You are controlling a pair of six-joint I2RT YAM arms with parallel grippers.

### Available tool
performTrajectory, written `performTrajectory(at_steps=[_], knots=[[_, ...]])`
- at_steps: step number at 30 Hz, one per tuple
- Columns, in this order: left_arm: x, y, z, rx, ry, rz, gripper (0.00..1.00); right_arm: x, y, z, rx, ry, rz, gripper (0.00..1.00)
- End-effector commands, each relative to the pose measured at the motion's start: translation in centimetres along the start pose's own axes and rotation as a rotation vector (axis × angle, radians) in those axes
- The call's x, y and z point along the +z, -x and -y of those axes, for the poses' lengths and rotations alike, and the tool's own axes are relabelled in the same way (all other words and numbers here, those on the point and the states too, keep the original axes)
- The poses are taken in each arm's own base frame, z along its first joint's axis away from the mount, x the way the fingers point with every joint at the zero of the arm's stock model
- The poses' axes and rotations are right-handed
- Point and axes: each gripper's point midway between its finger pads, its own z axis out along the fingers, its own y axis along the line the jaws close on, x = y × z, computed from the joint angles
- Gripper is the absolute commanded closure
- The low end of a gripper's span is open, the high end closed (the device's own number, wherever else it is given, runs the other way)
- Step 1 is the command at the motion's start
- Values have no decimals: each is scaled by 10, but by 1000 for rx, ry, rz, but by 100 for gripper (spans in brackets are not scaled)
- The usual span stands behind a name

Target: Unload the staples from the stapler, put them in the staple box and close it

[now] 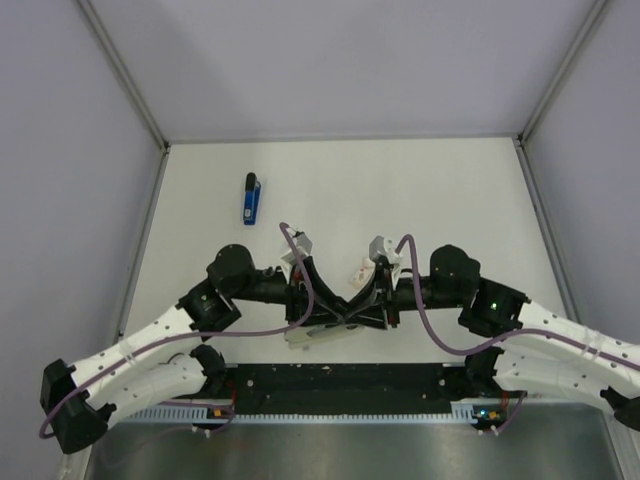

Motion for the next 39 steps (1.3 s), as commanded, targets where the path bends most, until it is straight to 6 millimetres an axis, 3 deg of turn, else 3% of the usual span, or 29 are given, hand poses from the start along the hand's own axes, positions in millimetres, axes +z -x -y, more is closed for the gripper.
performTrajectory(at_steps=[1,9,16,24,34,39], knots=[[-14,121,31,310,46,454,100,9,-35,-19,62,136,-77,100],[-28,147,14,321,192,588,100,10,-50,-22,85,154,-84,100],[-35,151,0,320,281,615,100,4,-57,-25,96,159,-81,100],[-43,156,1,343,323,633,100,-3,-62,-29,108,170,-75,100],[-44,158,5,324,305,651,100,-5,-53,-34,103,184,-46,100],[-46,159,-3,301,325,696,100,4,-34,-37,76,210,0,100]])
